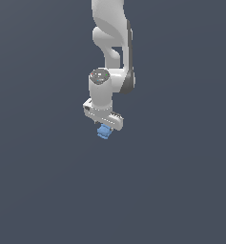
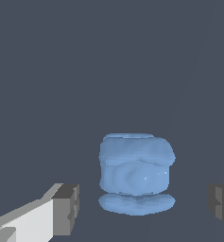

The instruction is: Pick up the object and move it to a goal position.

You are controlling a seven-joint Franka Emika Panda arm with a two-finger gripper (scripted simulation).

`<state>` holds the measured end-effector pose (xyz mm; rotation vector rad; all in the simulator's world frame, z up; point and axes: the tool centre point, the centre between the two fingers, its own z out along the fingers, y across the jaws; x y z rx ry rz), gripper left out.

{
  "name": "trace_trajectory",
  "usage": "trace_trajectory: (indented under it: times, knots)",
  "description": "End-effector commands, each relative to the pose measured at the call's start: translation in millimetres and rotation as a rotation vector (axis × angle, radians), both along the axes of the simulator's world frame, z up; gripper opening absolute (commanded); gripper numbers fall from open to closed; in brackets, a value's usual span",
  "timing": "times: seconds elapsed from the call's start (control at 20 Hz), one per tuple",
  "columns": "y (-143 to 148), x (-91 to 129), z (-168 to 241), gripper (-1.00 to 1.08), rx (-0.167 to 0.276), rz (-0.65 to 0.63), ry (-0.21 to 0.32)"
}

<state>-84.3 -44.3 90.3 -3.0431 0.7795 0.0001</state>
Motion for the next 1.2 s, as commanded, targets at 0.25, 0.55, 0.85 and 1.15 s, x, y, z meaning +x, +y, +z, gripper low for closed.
trace_trajectory:
  times: [0.25,0.55,0.85,1.15]
  knots:
    - [0,-1,-23,1.0,0.0,-0.003,0.0]
    - [0,-2,-45,1.0,0.0,-0.005,0.0]
    - [0,-1,-50,-1.0,0.0,-0.005,0.0]
    - [0,-1,-50,-1.0,0.0,-0.005,0.0]
